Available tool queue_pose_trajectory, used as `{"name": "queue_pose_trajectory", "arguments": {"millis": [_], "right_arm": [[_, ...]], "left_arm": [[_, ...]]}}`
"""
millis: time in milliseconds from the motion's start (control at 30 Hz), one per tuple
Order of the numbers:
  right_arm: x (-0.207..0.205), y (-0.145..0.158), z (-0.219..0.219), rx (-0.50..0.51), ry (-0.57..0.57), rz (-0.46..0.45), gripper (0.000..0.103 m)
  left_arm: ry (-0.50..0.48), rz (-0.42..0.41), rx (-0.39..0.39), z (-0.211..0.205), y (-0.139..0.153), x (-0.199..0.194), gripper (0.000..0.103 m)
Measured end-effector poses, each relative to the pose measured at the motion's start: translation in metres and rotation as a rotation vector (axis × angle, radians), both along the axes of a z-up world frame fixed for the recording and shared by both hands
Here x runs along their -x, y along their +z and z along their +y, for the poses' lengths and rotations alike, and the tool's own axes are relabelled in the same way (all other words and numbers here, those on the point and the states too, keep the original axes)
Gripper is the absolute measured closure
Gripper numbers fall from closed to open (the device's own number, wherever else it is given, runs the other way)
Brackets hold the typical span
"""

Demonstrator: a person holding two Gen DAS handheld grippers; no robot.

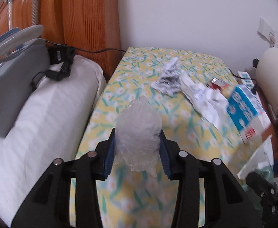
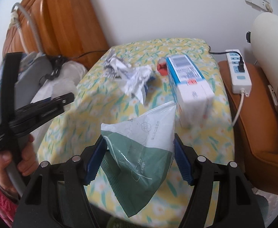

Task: Collect trash
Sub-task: 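Grasp the clear crumpled plastic with the left tool while the right holds the bag, then lower the clear plastic into the basket and open the left tool while the right holds the bag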

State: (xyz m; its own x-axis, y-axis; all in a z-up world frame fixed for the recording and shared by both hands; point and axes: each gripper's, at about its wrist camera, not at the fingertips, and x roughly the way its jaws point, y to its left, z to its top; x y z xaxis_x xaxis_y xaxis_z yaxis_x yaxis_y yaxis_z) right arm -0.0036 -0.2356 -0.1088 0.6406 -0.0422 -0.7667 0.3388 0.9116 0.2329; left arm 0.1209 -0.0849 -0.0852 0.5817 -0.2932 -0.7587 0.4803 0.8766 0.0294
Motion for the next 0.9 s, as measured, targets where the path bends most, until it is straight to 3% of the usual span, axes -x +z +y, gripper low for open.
{"name": "queue_pose_trajectory", "arguments": {"millis": [200,467,700,900], "right_arm": [[0.043,0.003,0.007,0.016,0.073,0.034,0.034],[0.099,-0.004,0.016,-0.018,0.144,0.066,0.034],[0.119,-0.016,0.009,-0.037,0.125,0.090,0.034],[0.122,-0.022,0.007,-0.040,0.128,0.096,0.034]], "left_arm": [[-0.042,0.076,-0.001,0.016,-0.010,0.082,0.062],[-0.123,0.135,-0.059,0.026,-0.035,0.173,0.062],[-0.205,0.192,-0.069,0.024,-0.053,0.211,0.062],[-0.253,0.324,-0.119,0.018,-0.100,0.226,0.062]]}}
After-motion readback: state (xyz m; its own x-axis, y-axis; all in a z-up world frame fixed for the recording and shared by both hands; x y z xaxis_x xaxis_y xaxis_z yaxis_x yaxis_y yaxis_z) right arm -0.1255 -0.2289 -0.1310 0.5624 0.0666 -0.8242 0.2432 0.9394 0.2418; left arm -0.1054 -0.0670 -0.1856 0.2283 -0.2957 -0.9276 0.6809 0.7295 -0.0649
